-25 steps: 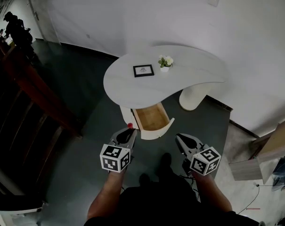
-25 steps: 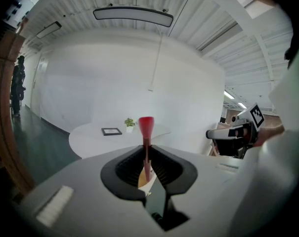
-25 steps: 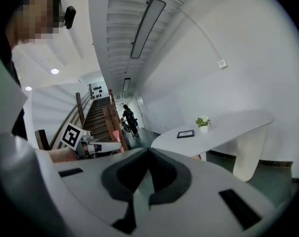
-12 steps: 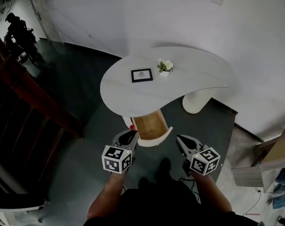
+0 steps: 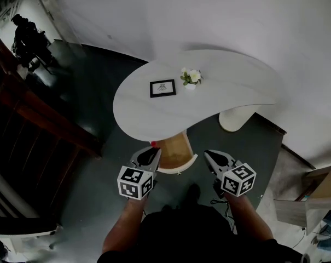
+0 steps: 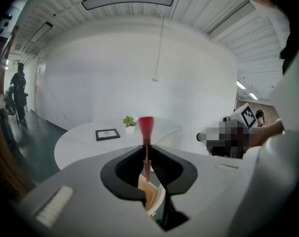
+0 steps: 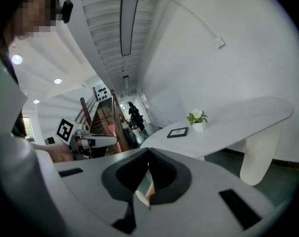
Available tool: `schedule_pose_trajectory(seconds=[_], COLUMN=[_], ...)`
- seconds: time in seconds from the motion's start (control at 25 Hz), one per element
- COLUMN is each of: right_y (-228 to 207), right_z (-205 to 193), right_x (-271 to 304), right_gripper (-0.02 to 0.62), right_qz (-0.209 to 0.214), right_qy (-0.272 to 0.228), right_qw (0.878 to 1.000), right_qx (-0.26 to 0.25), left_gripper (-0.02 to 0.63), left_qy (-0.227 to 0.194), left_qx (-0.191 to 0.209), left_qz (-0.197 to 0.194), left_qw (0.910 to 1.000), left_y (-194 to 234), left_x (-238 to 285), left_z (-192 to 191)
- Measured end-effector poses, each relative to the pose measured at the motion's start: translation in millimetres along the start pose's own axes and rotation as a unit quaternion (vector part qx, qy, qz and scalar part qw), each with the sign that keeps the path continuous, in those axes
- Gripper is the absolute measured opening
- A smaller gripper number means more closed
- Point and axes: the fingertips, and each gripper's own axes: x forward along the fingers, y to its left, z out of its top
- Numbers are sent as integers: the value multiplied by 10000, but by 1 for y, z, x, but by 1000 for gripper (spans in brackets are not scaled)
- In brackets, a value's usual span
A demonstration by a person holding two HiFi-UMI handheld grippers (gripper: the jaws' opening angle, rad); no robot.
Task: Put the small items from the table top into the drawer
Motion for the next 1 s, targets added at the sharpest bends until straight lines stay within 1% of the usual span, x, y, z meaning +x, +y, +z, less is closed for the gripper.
schedule_pose_trajectory(seconds=[0.2, 0.36, 0.56, 0.72, 1.0], right_y=[-2, 2, 11, 25, 50], right_z=[5, 3, -1, -10, -25], right_x=[11, 17, 24, 30, 44], right_gripper=[12, 12, 12, 12, 12], right_qz=[334, 433, 368, 278, 102], right_qy=[124, 210, 294, 463, 573], right_qw=[9993, 9987, 9987, 9983, 9981], right_qx=[-127, -174, -182, -198, -203], left_gripper=[54, 54, 54, 54, 54], left_qy=[-12, 68, -10, -46, 63], left_qx=[-67, -155, -228, -311, -273], left_qz=[255, 282, 256, 125, -53], left_qw=[9997, 9995, 9994, 9994, 9996], left_y=[0, 1, 10, 16, 40], left_x=[-3, -7, -11, -16, -15], left_z=[-1, -13, -19, -26, -44])
